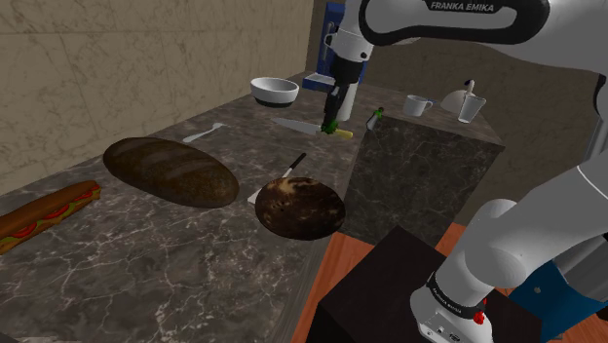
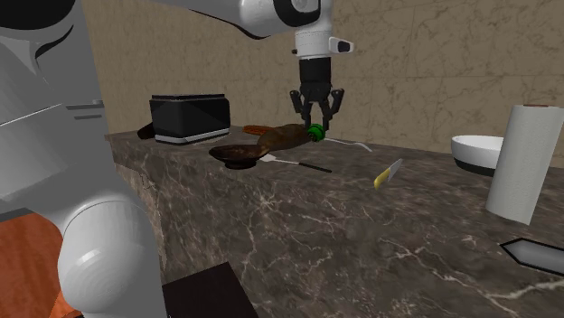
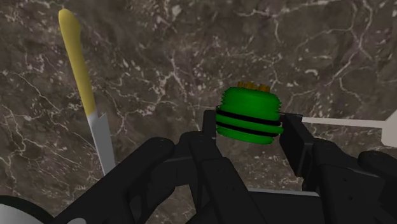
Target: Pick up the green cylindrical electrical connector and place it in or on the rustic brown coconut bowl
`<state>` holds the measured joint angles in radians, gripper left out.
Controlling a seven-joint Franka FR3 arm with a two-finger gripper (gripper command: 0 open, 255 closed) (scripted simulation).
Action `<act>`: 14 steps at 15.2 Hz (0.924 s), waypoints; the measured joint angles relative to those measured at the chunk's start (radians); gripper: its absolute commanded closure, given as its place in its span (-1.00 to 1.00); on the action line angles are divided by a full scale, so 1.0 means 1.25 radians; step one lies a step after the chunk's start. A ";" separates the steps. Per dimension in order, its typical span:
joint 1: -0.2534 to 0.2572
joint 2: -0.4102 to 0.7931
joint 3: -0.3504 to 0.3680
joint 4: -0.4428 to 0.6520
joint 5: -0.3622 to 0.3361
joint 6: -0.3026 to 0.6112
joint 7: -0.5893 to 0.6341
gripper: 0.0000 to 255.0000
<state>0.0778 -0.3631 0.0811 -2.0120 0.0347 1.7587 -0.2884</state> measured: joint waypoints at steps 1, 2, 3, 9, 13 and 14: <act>-0.001 0.002 -0.001 0.012 0.000 -0.010 -0.002 1.00; -0.001 0.002 -0.002 0.022 -0.001 -0.020 -0.002 1.00; 0.003 0.002 0.005 0.029 0.001 -0.028 0.008 1.00; 0.038 -0.052 0.074 0.003 0.023 -0.052 0.105 1.00; 0.063 -0.076 0.127 -0.001 0.041 -0.067 0.177 1.00; 0.069 -0.082 0.139 -0.005 0.047 -0.068 0.194 1.00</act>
<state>0.1643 -0.4653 0.2550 -2.0188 0.0928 1.6737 -0.0458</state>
